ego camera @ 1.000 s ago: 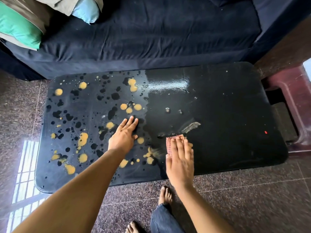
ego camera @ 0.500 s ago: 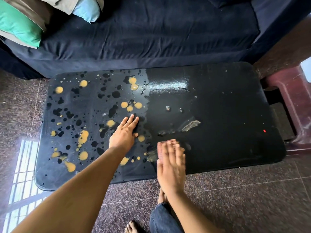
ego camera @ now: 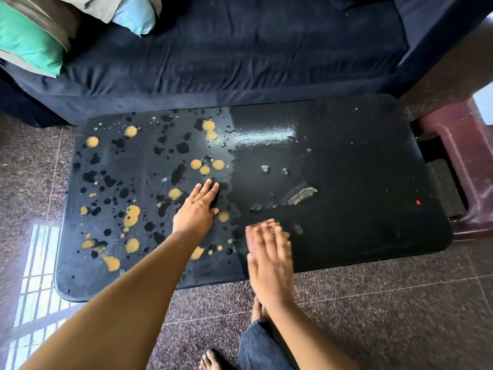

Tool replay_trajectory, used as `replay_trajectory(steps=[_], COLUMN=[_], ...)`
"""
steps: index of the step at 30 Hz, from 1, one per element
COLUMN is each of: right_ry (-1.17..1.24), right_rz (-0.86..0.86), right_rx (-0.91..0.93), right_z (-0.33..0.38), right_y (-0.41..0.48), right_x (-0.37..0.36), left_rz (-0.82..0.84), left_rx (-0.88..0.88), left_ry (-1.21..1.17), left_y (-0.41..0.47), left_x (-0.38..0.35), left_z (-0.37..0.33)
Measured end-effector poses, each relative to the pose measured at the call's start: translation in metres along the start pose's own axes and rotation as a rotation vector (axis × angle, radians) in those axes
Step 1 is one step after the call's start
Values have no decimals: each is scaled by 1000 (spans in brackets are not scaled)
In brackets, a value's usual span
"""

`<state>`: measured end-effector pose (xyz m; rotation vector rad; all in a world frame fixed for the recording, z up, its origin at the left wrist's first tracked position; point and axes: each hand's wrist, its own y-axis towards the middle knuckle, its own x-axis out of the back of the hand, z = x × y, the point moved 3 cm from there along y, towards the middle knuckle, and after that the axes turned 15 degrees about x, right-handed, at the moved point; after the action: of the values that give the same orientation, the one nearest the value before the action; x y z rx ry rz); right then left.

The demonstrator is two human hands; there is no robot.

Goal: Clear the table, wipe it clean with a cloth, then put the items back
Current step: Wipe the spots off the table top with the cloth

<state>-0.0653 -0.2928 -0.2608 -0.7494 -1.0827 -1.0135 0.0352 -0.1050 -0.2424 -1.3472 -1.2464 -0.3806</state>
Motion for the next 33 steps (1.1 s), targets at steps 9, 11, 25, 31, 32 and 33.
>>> replay_trajectory(steps=[9,11,25,31,32,33], right_ry=[-70,-22,3,-68,-55,-43], right_rz=[-16,-32,52,163,148,127], right_rx=[-185,-170,-60,304,242,172], right_z=[-34,-6,43,36,27,21], right_y=[-4,-4,8,-2,-7,-11], right_x=[7,0,-15,-19,-15,-12], left_rz=[-194,-211,-149,-110,-101,-93], left_rx=[-39,-80,-133,-93,-84,-79], left_ry=[-82,-55,84,66,65,63], left_y=[-36,-50,-52,-55,-55,-56], left_x=[2,-5,-5,-5,-5,-5], left_z=[16,29,71,71,71,71])
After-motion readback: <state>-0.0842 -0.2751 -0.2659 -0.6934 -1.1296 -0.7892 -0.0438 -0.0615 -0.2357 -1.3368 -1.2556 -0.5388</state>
